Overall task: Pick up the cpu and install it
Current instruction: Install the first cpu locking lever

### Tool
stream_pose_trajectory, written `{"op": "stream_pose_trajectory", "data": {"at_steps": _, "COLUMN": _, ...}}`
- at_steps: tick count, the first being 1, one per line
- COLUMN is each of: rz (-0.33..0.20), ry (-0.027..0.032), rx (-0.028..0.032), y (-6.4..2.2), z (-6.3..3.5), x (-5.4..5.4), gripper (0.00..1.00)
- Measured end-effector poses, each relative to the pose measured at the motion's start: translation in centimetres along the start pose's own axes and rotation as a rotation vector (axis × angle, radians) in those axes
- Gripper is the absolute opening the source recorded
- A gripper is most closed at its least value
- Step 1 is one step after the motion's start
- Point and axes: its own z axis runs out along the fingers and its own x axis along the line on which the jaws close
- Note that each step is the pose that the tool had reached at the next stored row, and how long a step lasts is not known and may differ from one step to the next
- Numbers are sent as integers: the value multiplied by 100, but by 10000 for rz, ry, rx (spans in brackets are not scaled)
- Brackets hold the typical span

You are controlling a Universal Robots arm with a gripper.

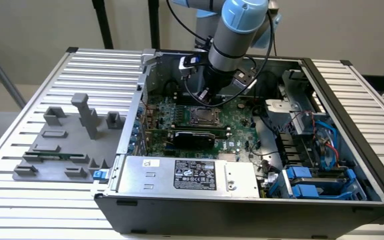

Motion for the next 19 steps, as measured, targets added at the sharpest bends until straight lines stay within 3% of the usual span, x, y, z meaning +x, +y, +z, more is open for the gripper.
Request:
{"op": "stream_pose_trajectory", "data": {"at_steps": 8, "rz": -73, "ry": 33, "rx": 42, "y": -5, "z": 1, "x": -3, "gripper": 11}}
{"op": "stream_pose_trajectory", "data": {"at_steps": 19, "rz": -74, "ry": 42, "rx": 47, "y": -60, "z": -38, "x": -26, "gripper": 11}}
